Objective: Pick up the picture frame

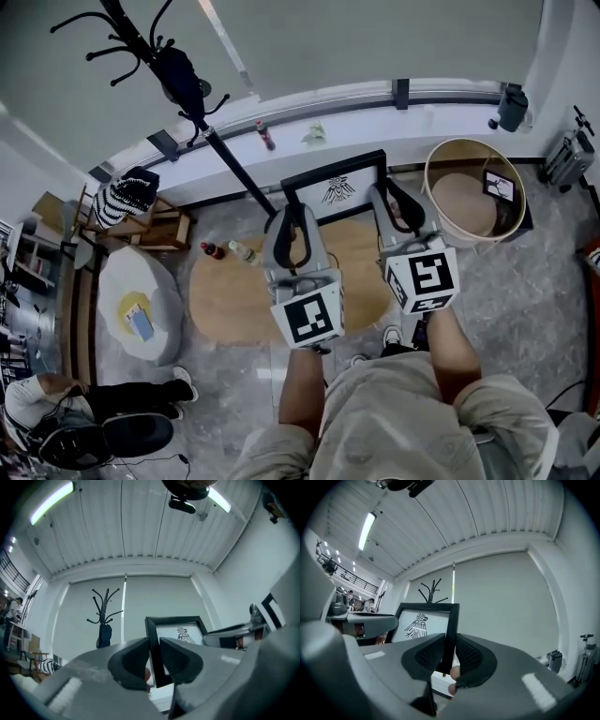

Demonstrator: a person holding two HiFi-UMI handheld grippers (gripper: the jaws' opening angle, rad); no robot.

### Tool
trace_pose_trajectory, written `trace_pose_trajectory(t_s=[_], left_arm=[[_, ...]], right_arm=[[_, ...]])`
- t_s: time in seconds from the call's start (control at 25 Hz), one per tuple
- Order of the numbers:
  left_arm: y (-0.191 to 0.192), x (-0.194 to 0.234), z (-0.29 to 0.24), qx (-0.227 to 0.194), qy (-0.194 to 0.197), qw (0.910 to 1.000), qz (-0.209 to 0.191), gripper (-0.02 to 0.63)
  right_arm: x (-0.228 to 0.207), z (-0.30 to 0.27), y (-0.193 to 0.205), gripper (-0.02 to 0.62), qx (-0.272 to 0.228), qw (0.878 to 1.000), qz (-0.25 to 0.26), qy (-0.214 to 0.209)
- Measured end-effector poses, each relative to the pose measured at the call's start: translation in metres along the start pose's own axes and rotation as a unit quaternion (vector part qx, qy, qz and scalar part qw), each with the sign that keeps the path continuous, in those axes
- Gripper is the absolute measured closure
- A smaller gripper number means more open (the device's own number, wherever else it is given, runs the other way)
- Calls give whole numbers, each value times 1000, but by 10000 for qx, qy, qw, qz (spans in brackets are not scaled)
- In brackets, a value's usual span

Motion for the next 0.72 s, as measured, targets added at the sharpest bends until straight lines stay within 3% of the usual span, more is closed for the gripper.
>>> trace_pose_trajectory(t_s=[0.72], left_arm=[[-89, 26, 23, -1274, -482, 9896, -452, 523]], right_arm=[[36, 27, -88, 522, -1524, 9859, 468, -511]])
Point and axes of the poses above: the fingertips, and each gripper's own axes: z backward along the fingers, x to its left, y out of its underside, the point moved 5 cm from there along z, backward along the fingers, and after that the axes turned 15 degrees about -z, right-handed, at the moved point
